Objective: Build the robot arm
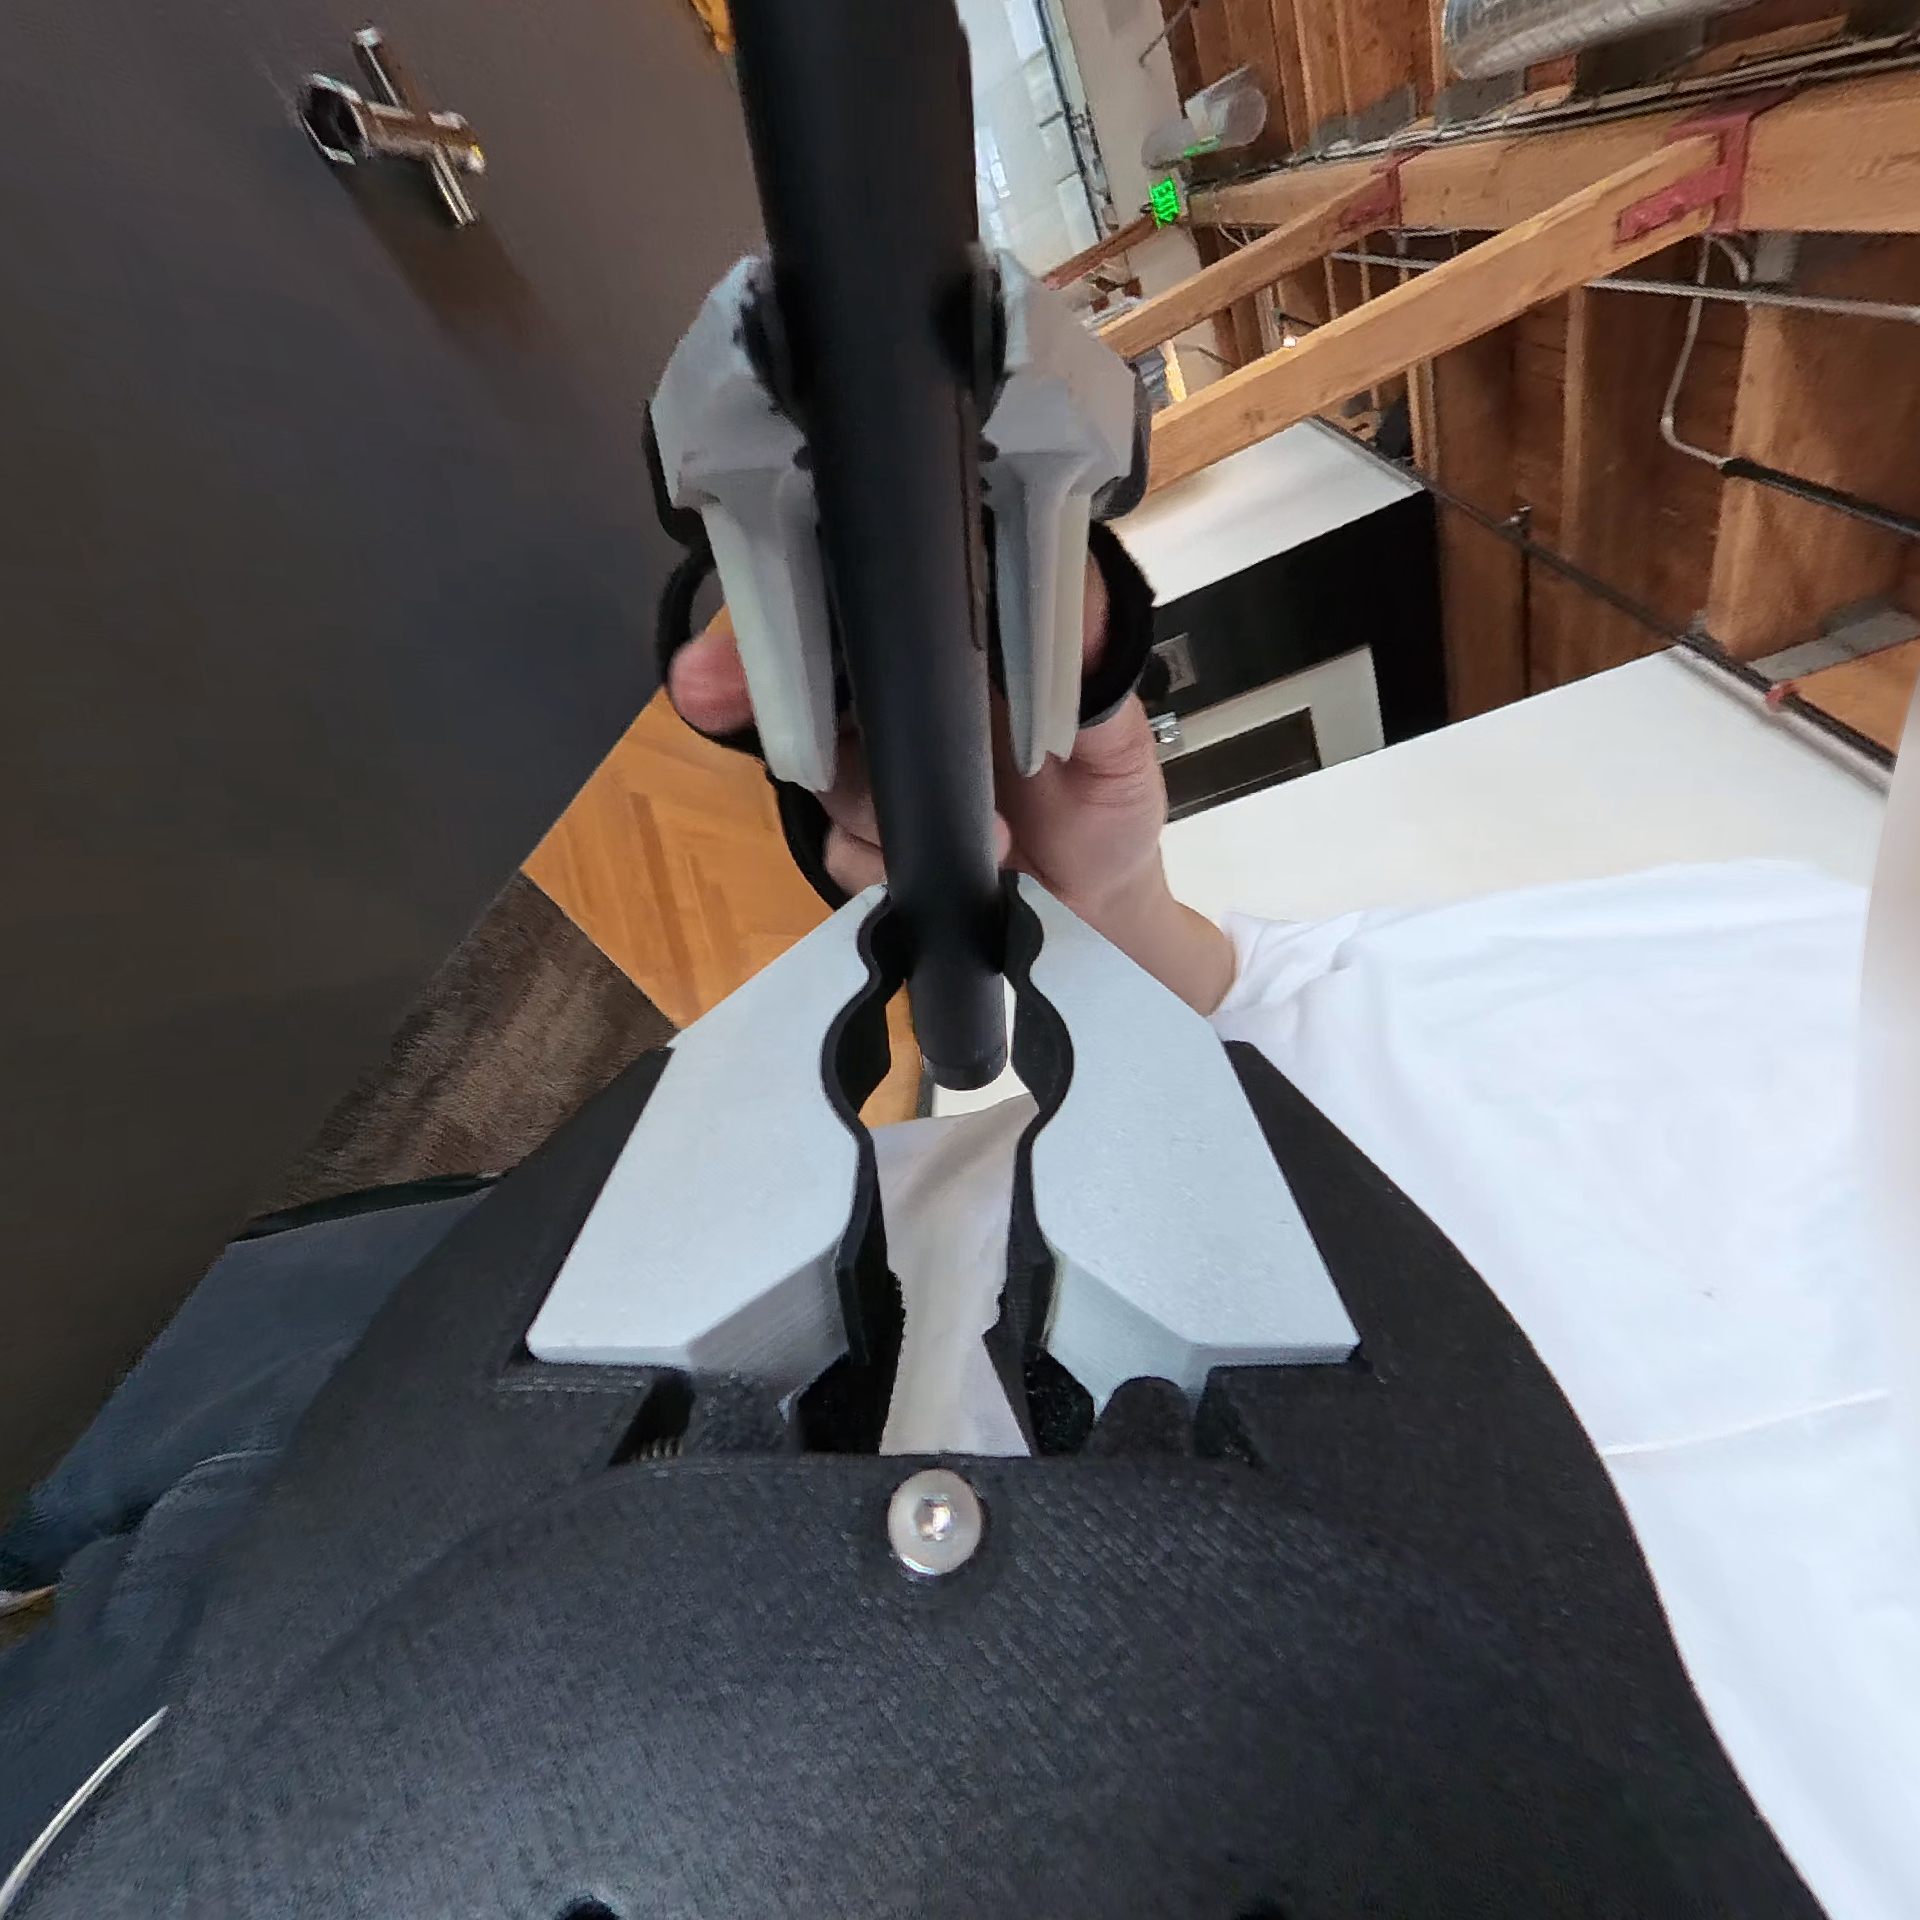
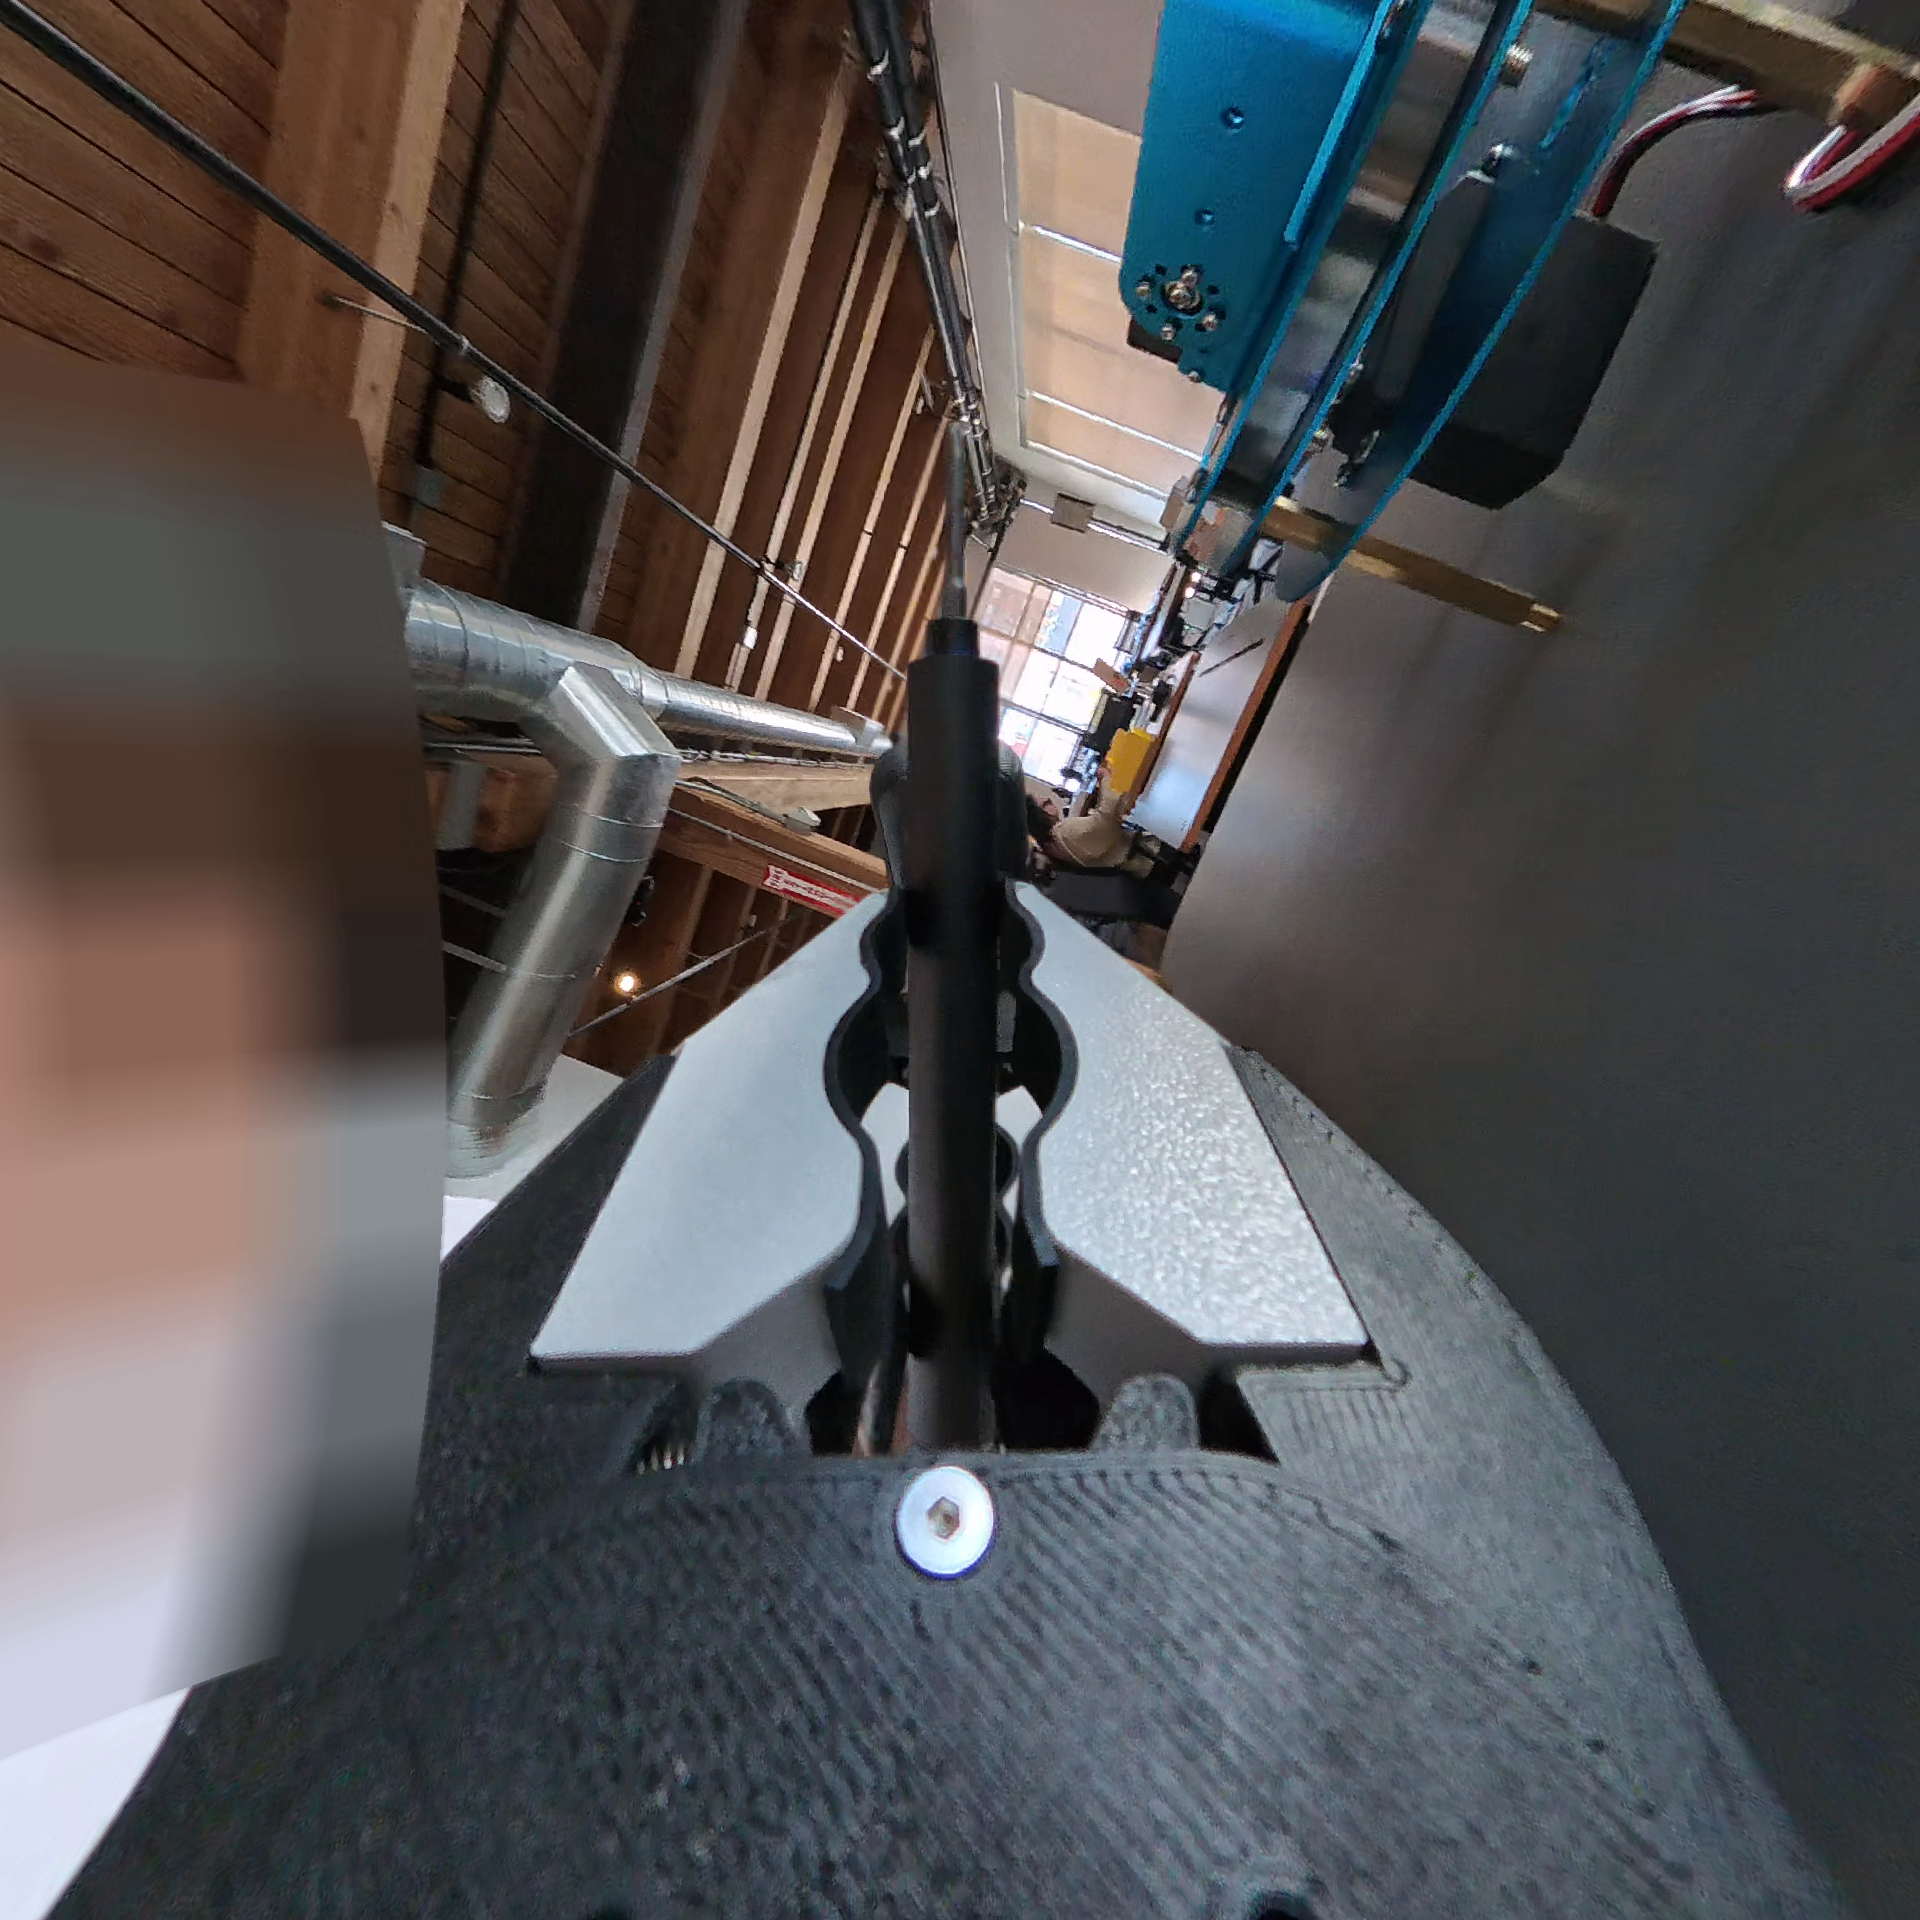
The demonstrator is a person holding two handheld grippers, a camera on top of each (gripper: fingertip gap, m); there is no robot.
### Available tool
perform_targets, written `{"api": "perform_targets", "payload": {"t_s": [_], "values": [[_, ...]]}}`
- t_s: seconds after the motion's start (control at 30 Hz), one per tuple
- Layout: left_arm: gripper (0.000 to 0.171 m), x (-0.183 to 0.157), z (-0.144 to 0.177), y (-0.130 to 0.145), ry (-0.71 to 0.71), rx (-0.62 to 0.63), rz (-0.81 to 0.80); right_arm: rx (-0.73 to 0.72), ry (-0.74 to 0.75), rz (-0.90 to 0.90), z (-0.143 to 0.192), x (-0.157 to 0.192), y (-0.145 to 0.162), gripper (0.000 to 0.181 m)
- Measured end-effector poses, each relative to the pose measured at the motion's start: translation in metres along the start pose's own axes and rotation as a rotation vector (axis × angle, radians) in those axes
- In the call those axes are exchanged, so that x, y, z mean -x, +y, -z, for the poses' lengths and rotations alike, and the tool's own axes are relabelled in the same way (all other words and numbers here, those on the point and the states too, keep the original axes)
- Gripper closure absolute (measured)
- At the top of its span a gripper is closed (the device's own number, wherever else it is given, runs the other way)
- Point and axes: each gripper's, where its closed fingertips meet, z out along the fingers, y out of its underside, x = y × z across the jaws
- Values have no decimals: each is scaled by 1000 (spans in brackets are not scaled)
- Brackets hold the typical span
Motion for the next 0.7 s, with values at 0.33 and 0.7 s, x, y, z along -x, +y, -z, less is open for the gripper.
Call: {"api": "perform_targets", "payload": {"t_s": [0.33,0.7], "values": [[155,-37,28,-12,245,-66,29,22,-66,111,-8,15,-3,129],[155,-4,72,-4,-17,46,-136,-280,-239,853,49,126,-60,171]]}}
